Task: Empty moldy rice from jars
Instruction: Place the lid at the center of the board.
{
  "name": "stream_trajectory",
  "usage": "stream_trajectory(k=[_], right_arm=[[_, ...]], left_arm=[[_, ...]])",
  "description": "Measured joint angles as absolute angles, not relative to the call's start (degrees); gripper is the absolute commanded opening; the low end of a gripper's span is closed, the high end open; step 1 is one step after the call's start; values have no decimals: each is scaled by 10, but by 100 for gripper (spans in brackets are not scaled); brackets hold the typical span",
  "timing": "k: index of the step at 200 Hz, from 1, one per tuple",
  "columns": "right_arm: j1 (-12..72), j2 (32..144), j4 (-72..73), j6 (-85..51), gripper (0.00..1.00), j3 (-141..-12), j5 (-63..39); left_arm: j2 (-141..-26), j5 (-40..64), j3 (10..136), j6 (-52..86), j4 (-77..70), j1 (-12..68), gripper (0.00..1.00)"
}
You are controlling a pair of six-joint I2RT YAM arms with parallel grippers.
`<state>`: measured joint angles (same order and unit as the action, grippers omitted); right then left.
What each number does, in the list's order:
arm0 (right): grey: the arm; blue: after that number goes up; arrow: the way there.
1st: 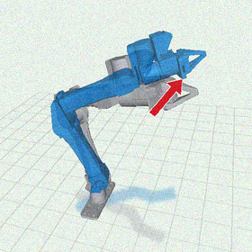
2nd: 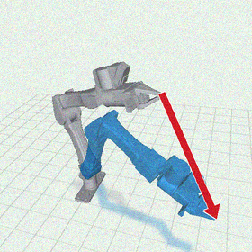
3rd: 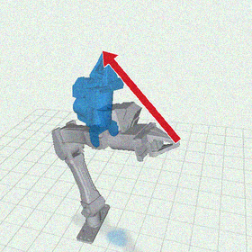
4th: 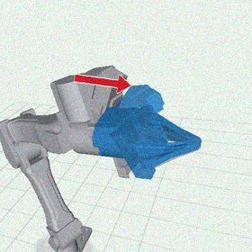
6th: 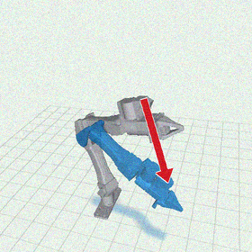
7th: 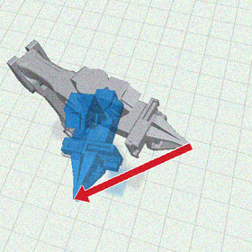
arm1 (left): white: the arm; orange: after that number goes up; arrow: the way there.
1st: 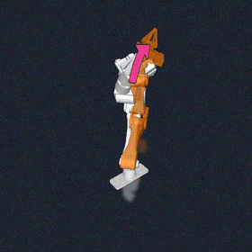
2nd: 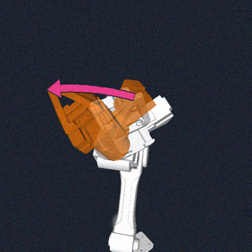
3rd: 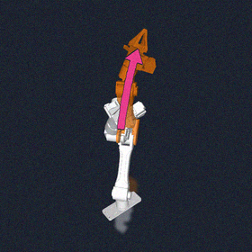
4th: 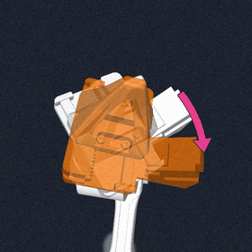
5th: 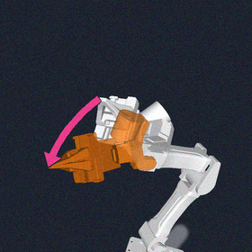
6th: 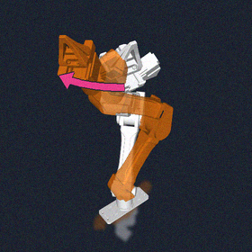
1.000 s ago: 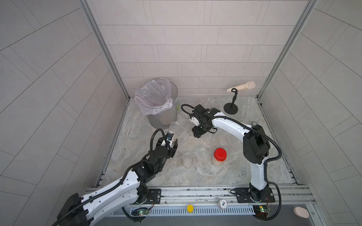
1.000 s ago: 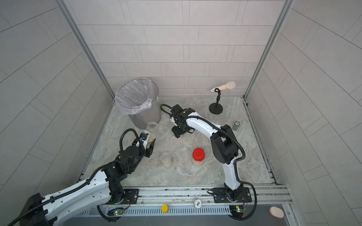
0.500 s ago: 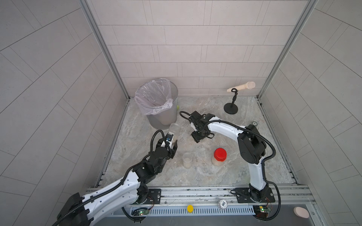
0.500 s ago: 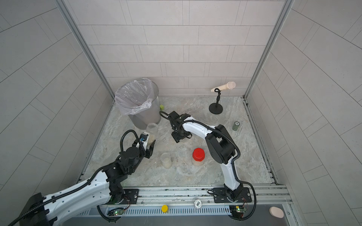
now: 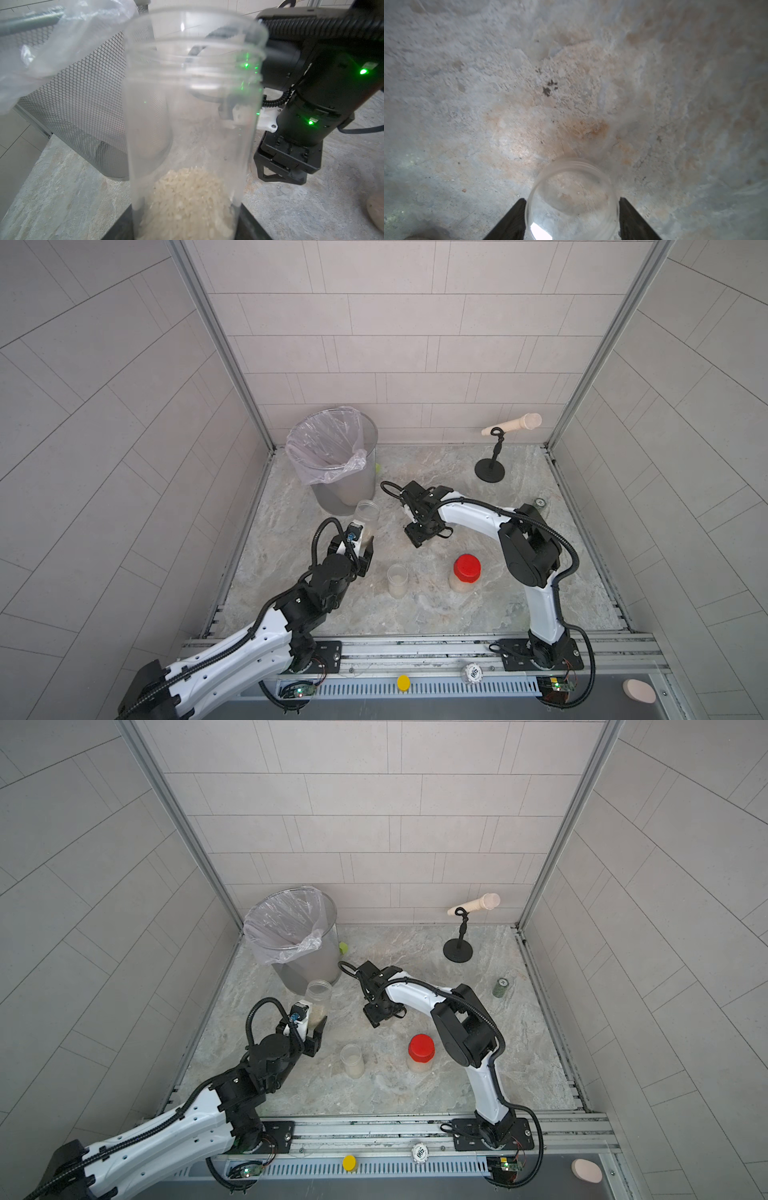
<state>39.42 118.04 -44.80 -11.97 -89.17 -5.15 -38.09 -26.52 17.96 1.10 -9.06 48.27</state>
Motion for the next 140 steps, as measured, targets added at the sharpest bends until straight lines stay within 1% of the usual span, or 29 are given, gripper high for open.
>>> stream_trajectory(k=[39, 96, 140], right_arm=[[398, 1185, -447, -121, 81, -883, -51], [398, 1177, -446, -123, 80, -882, -51], [398, 1116, -448, -124, 77, -898, -39]], left_arm=[[-371, -266, 176, 17, -82, 483, 4], [-365, -266, 176, 20, -63, 483, 4], [-362, -253, 218, 31, 3, 483, 4]])
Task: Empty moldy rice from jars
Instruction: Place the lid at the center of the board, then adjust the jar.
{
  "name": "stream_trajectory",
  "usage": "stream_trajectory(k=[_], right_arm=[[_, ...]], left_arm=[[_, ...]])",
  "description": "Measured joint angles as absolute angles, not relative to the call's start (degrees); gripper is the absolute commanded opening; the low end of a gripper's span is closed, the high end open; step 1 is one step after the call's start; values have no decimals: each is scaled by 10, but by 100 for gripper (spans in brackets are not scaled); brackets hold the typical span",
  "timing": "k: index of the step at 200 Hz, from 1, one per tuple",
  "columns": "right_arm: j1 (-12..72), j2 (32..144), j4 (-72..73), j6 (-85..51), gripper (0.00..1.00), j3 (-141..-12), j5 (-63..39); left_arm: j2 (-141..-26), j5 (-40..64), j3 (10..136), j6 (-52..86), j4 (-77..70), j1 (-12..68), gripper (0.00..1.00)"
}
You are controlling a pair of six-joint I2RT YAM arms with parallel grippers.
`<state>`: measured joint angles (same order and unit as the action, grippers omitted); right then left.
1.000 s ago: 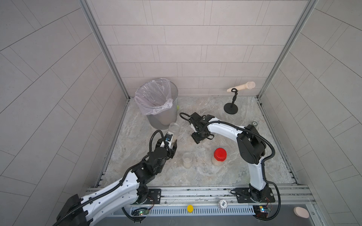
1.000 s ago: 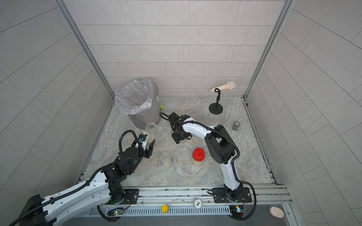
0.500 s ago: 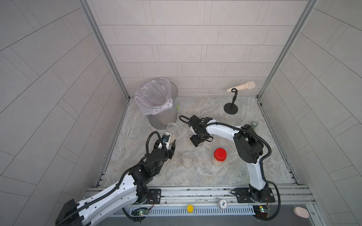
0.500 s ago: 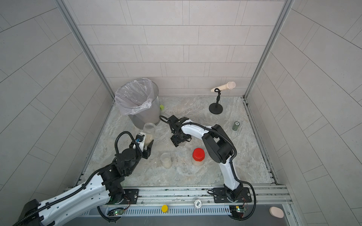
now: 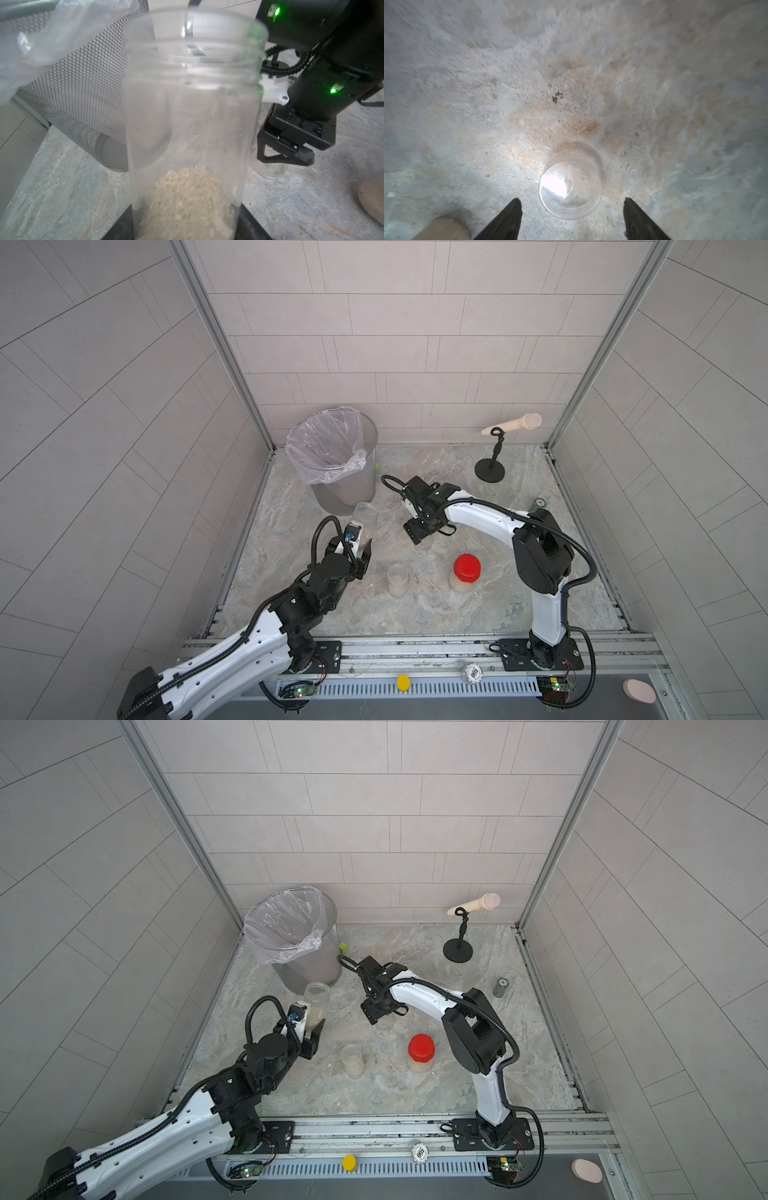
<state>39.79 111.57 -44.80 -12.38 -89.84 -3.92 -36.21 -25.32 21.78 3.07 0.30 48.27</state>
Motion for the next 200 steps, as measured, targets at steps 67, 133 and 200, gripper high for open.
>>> stream_trajectory(k=[67, 133, 200], right_arm=[[390, 1009, -434, -125, 74, -961, -60], [352, 916, -373, -155, 81, -991, -168], [351, 848, -225, -282, 90, -924, -260]], left_arm=[[-383, -249, 331, 56, 87, 483, 5], [-475, -282, 516, 44, 190, 482, 4], [-569, -246, 661, -11, 247, 407, 3]])
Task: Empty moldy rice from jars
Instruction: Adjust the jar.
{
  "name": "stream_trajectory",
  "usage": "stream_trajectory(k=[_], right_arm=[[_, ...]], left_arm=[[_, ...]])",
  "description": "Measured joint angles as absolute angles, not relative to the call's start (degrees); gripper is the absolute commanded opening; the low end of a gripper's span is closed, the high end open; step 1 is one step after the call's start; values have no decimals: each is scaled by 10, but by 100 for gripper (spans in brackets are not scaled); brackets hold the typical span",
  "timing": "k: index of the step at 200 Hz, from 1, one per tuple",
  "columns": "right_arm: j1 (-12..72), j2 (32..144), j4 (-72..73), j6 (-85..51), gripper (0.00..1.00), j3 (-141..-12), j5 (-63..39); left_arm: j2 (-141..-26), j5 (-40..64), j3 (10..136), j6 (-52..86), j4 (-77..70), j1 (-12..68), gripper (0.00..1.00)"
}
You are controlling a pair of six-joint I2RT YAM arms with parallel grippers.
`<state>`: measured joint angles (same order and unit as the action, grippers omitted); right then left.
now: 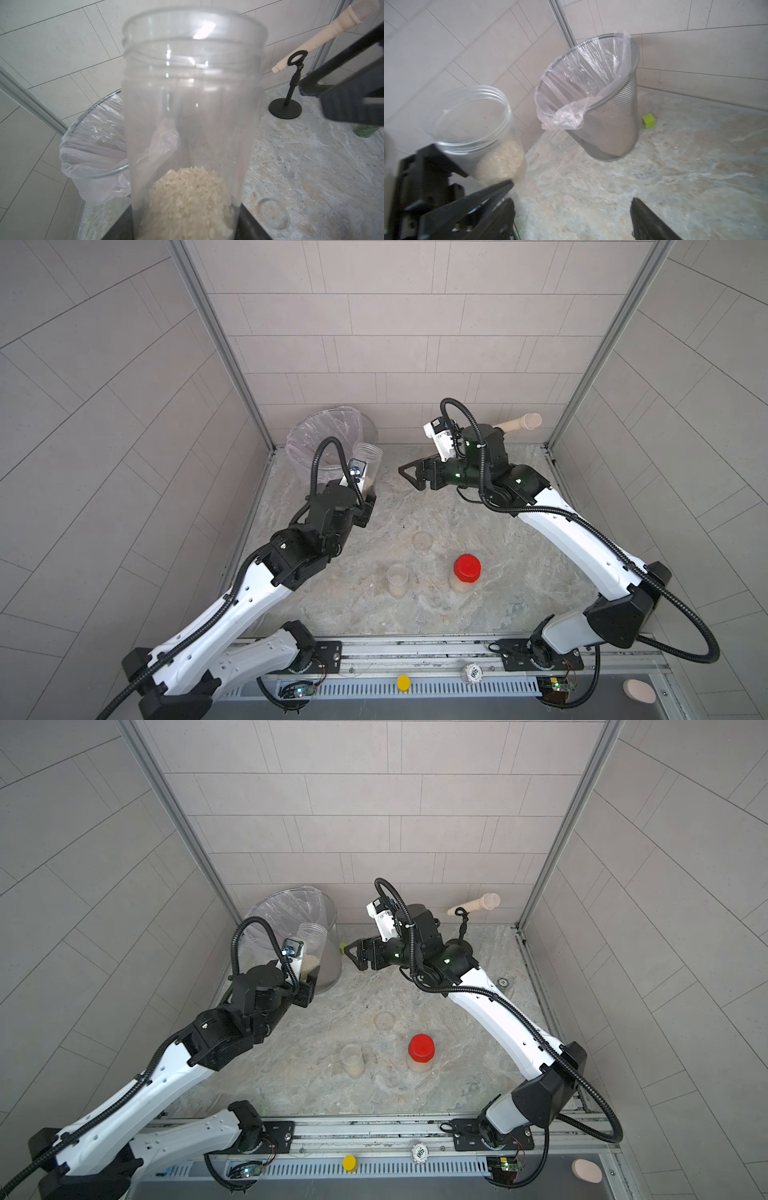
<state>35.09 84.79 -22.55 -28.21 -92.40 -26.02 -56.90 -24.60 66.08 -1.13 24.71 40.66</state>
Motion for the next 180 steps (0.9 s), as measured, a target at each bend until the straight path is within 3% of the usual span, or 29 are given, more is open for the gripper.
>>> stream_trajectory(k=[57, 130, 180], right_arm=[[373, 879, -144, -360, 89, -967, -277], [418, 1049, -153, -402, 84, -1165, -264], [429, 1150, -217, -408, 83, -1327, -267]], left_arm=[[-623, -123, 716, -50, 251, 285, 2], [-675, -15, 737, -76, 234, 211, 1], [-675, 6, 737, -73, 221, 162, 1]])
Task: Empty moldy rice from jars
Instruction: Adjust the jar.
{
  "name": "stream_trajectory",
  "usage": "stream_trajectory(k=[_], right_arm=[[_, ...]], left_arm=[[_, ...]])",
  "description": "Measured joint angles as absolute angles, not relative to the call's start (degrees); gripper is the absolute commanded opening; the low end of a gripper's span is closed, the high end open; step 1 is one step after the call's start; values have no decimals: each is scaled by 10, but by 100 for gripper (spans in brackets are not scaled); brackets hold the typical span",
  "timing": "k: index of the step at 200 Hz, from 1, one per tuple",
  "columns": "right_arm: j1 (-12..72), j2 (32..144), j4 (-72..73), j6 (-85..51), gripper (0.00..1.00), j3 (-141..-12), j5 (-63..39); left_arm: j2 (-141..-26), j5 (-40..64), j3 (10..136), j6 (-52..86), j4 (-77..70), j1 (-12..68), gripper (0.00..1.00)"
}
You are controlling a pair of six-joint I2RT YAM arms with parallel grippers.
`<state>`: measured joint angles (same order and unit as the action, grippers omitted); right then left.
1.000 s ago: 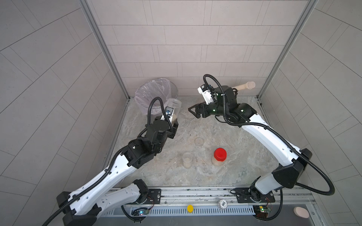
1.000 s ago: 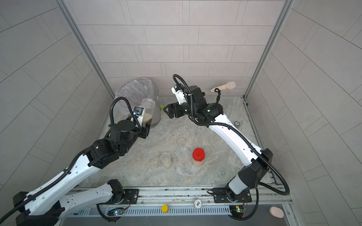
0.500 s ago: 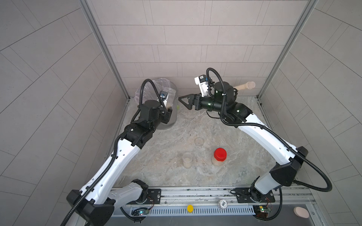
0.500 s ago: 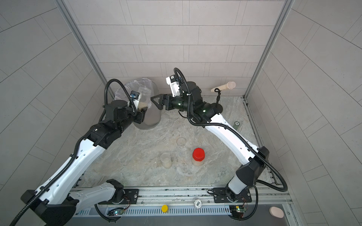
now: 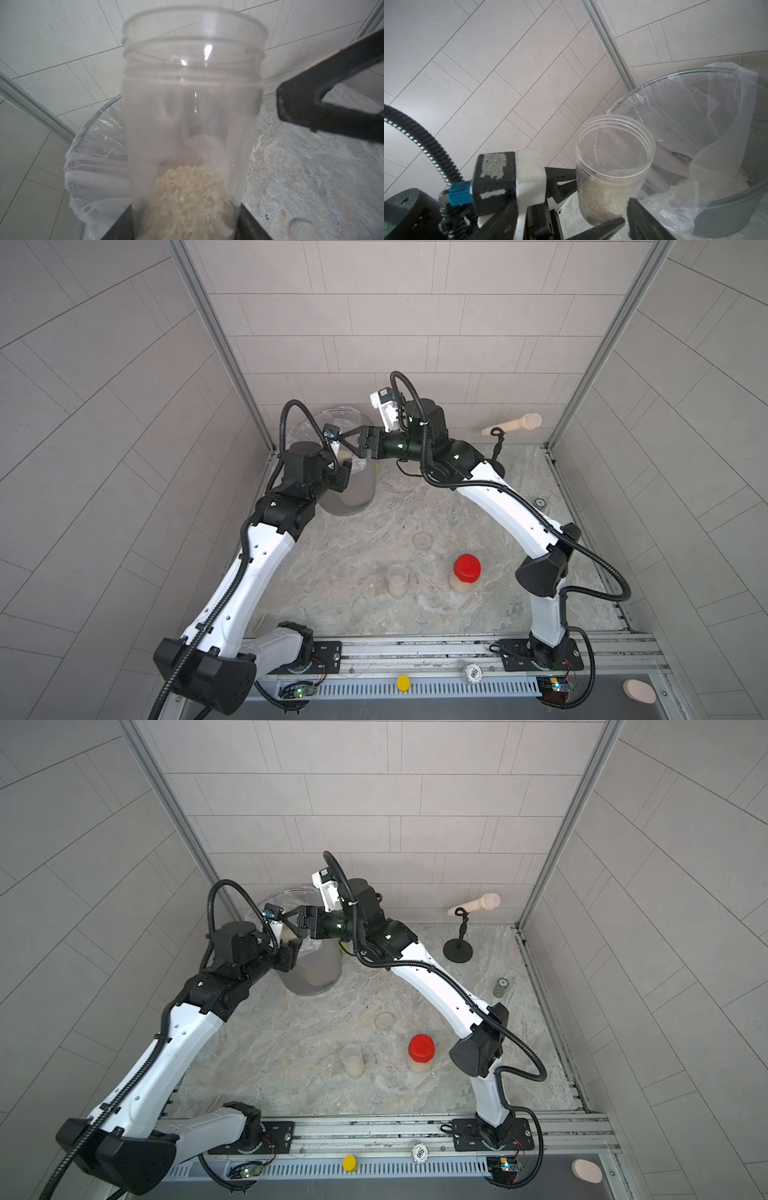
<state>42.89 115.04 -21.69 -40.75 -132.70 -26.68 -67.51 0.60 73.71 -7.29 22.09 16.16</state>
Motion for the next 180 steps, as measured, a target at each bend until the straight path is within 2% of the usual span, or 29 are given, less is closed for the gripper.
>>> stream_trajectory(k=[33, 110, 180], right_arm=[[432, 1190, -245, -395, 83, -1394, -267], [428, 1210, -261, -377, 83, -1400, -251], [425, 1256, -242, -375, 83, -1431, -260]], left_arm=[[-675, 35, 737, -74, 215, 135, 1], [-684, 88, 754, -73, 199, 86, 1], [-688, 118, 758, -69, 183, 80, 1]])
